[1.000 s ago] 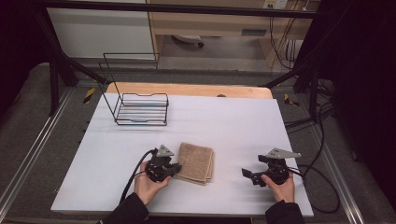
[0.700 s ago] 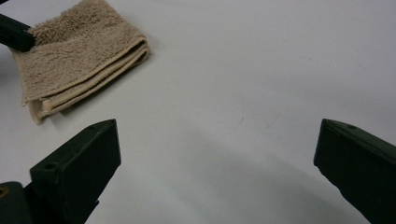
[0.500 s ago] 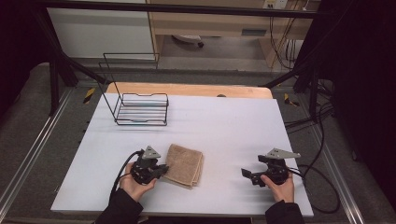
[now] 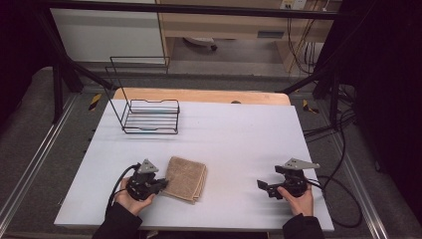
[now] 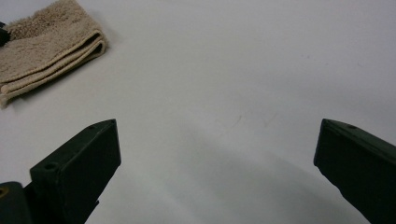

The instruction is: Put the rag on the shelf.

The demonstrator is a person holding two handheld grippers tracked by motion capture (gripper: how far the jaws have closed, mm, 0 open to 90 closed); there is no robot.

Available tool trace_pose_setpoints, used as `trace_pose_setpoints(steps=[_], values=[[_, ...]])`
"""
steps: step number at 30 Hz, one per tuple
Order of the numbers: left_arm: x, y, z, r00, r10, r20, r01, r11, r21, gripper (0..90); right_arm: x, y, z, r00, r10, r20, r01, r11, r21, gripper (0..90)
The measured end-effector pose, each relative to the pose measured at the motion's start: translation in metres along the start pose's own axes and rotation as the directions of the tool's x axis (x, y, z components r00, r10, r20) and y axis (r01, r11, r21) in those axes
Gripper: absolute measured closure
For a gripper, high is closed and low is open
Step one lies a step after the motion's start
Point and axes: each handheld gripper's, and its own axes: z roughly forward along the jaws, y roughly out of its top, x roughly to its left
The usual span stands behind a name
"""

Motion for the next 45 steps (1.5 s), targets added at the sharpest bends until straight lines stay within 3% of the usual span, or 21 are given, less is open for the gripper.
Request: trace_pose_setpoints(steps=[4,5,6,10,12,15,17,20,27,40,45], values=[[0.002,0.0,0.0,1.0,-0.004,0.001,0.004,0.9999,-0.013,81.6,0.0,0.0,0.0,1.0,-0.003,0.001,0.003,1.0,0.001,1.1],[0.003,0.001,-0.002,1.0,-0.001,-0.006,0.0,0.9997,-0.025,72.0,0.0,0.0,0.0,1.0,-0.001,0.001,0.001,1.0,0.001,1.1],[0.004,0.003,-0.004,0.9999,0.004,-0.015,-0.004,0.9992,-0.039,72.0,0.0,0.0,0.0,1.0,-0.001,0.001,0.001,1.0,0.001,1.1],[0.012,0.019,-0.009,0.9992,0.004,-0.04,-0.008,0.9945,-0.104,51.0,0.0,0.0,0.0,1.0,-0.002,0.002,0.002,1.0,0.005,1.1],[0.018,0.028,-0.005,0.9988,-0.007,-0.049,0.002,0.9934,-0.115,41.5,0.0,0.0,0.001,1.0,0.0,0.004,0.0,1.0,0.005,1.1],[0.028,0.04,0.006,0.9989,-0.042,-0.022,0.039,0.9915,-0.124,39.4,0.0,0.0,0.001,1.0,-0.001,0.005,0.001,1.0,0.005,1.1],[0.032,0.046,0.015,0.9984,-0.05,-0.025,0.046,0.9912,-0.124,37.7,0.0,0.0,0.0,1.0,0.0,0.004,0.0,1.0,0.002,1.1],[0.038,0.05,0.03,0.9962,-0.087,0.002,0.087,0.9889,-0.121,38.5,0.0,0.0,0.0,1.0,-0.002,0.005,0.002,1.0,0.003,1.0],[0.045,0.052,0.057,0.9962,-0.087,-0.009,0.086,0.9938,-0.071,46.7,0.0,0.0,0.001,1.0,0.001,0.005,-0.001,1.0,0.006,1.1],[0.046,0.052,0.06,0.9949,-0.089,0.046,0.092,0.9939,-0.061,61.5,0.0,0.0,0.002,1.0,-0.008,0.006,0.008,1.0,0.009,1.2],[0.046,0.052,0.061,0.9936,-0.104,0.045,0.107,0.9923,-0.062,65.3,0.0,0.0,0.003,1.0,-0.01,0.001,0.01,1.0,0.008,1.3]])
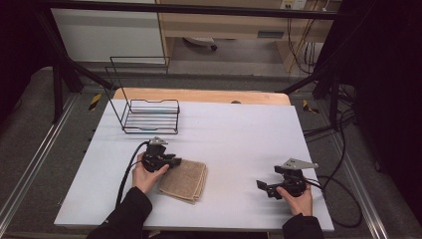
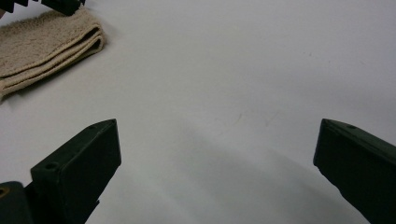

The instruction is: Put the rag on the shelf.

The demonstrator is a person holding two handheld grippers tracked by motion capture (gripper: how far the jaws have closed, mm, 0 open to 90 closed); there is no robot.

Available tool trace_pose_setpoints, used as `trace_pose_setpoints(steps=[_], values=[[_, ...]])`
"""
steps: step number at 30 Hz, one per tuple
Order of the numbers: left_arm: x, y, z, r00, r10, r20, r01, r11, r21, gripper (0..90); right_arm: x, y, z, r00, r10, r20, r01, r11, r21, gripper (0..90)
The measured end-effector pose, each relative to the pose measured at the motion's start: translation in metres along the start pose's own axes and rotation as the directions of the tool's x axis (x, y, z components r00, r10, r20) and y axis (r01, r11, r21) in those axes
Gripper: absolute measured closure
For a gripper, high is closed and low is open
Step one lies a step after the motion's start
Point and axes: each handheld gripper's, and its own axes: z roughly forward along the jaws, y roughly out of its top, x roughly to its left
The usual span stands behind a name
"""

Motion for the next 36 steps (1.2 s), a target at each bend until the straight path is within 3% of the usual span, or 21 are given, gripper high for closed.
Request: trace_pose_setpoints(steps=[8,11,17,21,26,36], values=[[0.003,0.001,-0.004,0.9998,-0.014,0.014,0.013,0.9998,0.017,80.2,0.001,0.0,0.0,0.9999,0.011,-0.006,-0.011,1.0,-0.004,1.3],[0.006,0.0,-0.004,0.9991,-0.029,0.03,0.028,0.9993,0.023,81.8,0.003,0.002,0.001,0.9999,0.01,-0.008,-0.01,1.0,-0.004,1.5],[0.006,0.0,-0.004,0.9991,-0.02,0.037,0.019,0.9992,0.036,83.6,0.009,0.006,0.007,0.9999,0.011,-0.005,-0.011,1.0,0.002,1.5],[0.006,0.001,-0.005,0.9992,0.001,0.041,-0.003,0.9992,0.04,84.8,0.018,0.012,0.014,0.9998,0.022,-0.002,-0.022,1.0,0.003,1.4],[0.003,0.002,-0.004,0.9965,0.079,0.029,-0.08,0.9954,0.052,84.7,0.033,0.024,0.026,0.9997,0.019,0.017,-0.019,1.0,0.005,1.3],[0.003,0.0,-0.004,0.9939,0.106,0.031,-0.107,0.9932,0.045,84.4,0.07,0.055,0.065,0.9986,0.004,0.053,-0.005,1.0,0.027,4.5]])
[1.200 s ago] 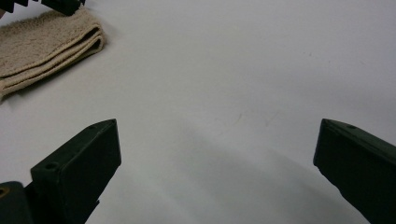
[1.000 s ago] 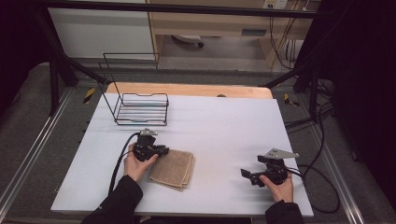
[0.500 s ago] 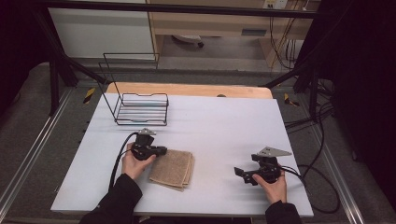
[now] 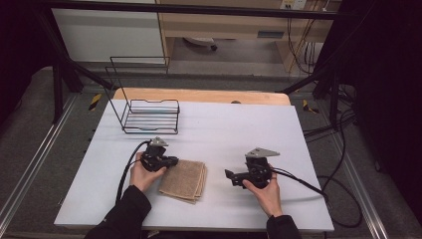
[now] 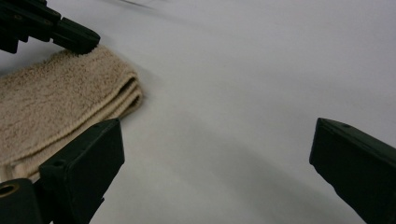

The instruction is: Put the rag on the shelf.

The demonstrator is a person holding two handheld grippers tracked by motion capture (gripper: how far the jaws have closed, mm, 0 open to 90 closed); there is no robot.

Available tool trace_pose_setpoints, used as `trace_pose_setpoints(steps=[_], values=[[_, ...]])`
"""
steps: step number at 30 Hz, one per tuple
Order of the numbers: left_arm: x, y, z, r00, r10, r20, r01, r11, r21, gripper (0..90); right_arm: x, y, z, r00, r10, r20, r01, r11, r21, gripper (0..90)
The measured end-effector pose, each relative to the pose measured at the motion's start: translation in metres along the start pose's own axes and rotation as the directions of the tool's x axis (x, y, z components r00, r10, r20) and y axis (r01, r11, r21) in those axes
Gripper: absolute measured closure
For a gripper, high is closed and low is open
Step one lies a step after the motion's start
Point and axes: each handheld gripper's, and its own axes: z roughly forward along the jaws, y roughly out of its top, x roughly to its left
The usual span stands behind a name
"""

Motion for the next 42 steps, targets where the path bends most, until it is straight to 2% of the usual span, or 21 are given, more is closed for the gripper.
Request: trace_pose_setpoints(steps=[1,2,4,7,11,12,14,18,22,23,24,31,37,42], values=[[0.0,0.0,0.0,1.0,0.0,-0.001,0.0,1.0,-0.001,84.4,0.007,0.006,0.009,1.0,0.003,-0.005,-0.003,1.0,0.002,5.8],[0.0,0.0,0.0,1.0,0.005,-0.008,-0.005,1.0,-0.002,84.4,0.007,0.006,0.009,1.0,0.003,-0.005,-0.003,1.0,0.002,5.8],[-0.001,0.0,0.0,0.9999,0.005,-0.011,-0.005,1.0,-0.004,84.4,0.017,0.015,0.022,0.9998,-0.009,-0.016,0.009,1.0,0.013,9.1],[-0.002,0.0,0.0,0.9999,0.008,-0.011,-0.008,1.0,-0.003,84.4,0.023,0.02,0.032,0.9997,-0.018,-0.018,0.018,1.0,0.021,11.6],[-0.002,0.0,0.0,0.9998,0.017,-0.012,-0.017,0.9999,-0.001,84.3,0.032,0.028,0.052,0.9992,-0.028,-0.027,0.029,0.999,0.046,19.0],[-0.002,0.0,0.001,0.9999,0.013,-0.011,-0.013,0.9999,-0.004,84.3,0.037,0.03,0.061,0.9991,-0.03,-0.03,0.032,0.998,0.057,24.1],[-0.002,0.0,0.001,0.9998,0.015,-0.01,-0.015,0.9999,-0.005,84.3,0.039,0.031,0.065,0.9991,-0.03,-0.031,0.032,0.997,0.064,25.6],[-0.002,0.0,0.0,0.9996,0.024,-0.013,-0.024,0.9997,-0.001,84.2,0.044,0.034,0.076,0.9991,-0.019,-0.037,0.022,0.996,0.087,35.3],[-0.002,0.0,0.0,0.9995,0.029,-0.012,-0.029,0.9996,-0.002,84.1,0.046,0.034,0.083,0.9988,-0.018,-0.045,0.023,0.994,0.111,44.7],[-0.002,0.0,0.0,0.9995,0.03,-0.012,-0.03,0.9995,-0.002,84.0,0.047,0.033,0.085,0.9988,-0.004,-0.05,0.01,0.992,0.122,49.1],[-0.002,0.0,0.0,0.9995,0.031,-0.012,-0.031,0.9995,-0.002,84.0,0.047,0.033,0.085,0.9988,-0.004,-0.05,0.01,0.992,0.122,49.1],[0.0,-0.001,0.001,0.9997,0.026,0.0,-0.026,0.9996,-0.01,83.4,0.049,0.03,0.085,0.9964,0.018,-0.083,-0.005,0.988,0.157,63.6],[0.0,-0.001,0.001,0.9998,0.018,0.001,-0.018,0.9998,-0.009,83.2,0.052,0.028,0.086,0.991,0.063,-0.118,-0.042,0.984,0.173,77.5],[0.002,-0.001,0.0,0.9999,-0.002,0.013,0.002,1.0,-0.008,83.2,0.052,0.028,0.086,0.989,0.074,-0.128,-0.051,0.984,0.171,83.4]])
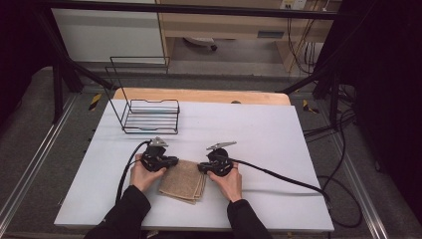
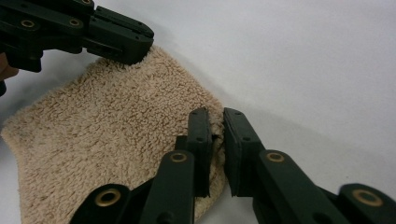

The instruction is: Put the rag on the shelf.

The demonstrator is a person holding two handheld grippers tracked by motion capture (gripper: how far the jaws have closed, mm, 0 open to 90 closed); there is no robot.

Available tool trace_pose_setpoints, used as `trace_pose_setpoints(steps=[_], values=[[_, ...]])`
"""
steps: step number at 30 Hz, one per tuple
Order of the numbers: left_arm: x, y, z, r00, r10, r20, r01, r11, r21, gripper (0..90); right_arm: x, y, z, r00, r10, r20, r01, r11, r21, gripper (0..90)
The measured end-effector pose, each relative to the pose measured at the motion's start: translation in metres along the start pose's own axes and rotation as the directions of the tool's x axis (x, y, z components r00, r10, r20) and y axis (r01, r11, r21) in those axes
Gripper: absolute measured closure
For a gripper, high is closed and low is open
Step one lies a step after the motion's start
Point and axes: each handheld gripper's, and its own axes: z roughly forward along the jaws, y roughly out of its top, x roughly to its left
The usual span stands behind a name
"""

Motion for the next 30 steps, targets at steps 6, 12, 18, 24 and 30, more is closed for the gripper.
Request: trace_pose_setpoints(steps=[6,12,18,24,30], values=[[0.0,0.001,-0.002,0.9999,-0.012,-0.005,0.012,0.9999,-0.002,84.7,0.0,0.001,-0.002,1.0,0.002,-0.008,-0.002,1.0,-0.005,85.9],[-0.001,0.003,-0.013,0.9997,-0.02,0.012,0.02,0.9991,-0.038,84.9,0.003,0.004,-0.011,0.9996,0.005,-0.028,-0.006,0.999,-0.035,86.1],[-0.003,0.005,-0.025,0.9995,-0.009,0.03,0.012,0.9972,-0.074,85.0,0.008,0.005,-0.023,0.9985,-0.015,-0.052,0.01,0.997,-0.082,86.2],[-0.007,0.007,-0.035,0.9994,0.005,0.033,-0.001,0.9949,-0.101,85.1,0.012,0.004,-0.031,0.9969,-0.047,-0.063,0.039,0.992,-0.121,86.4],[-0.01,0.01,-0.046,0.9992,0.02,0.036,-0.015,0.9903,-0.138,85.1,0.014,0.007,-0.039,0.9959,-0.055,-0.072,0.043,0.987,-0.156,86.5]])
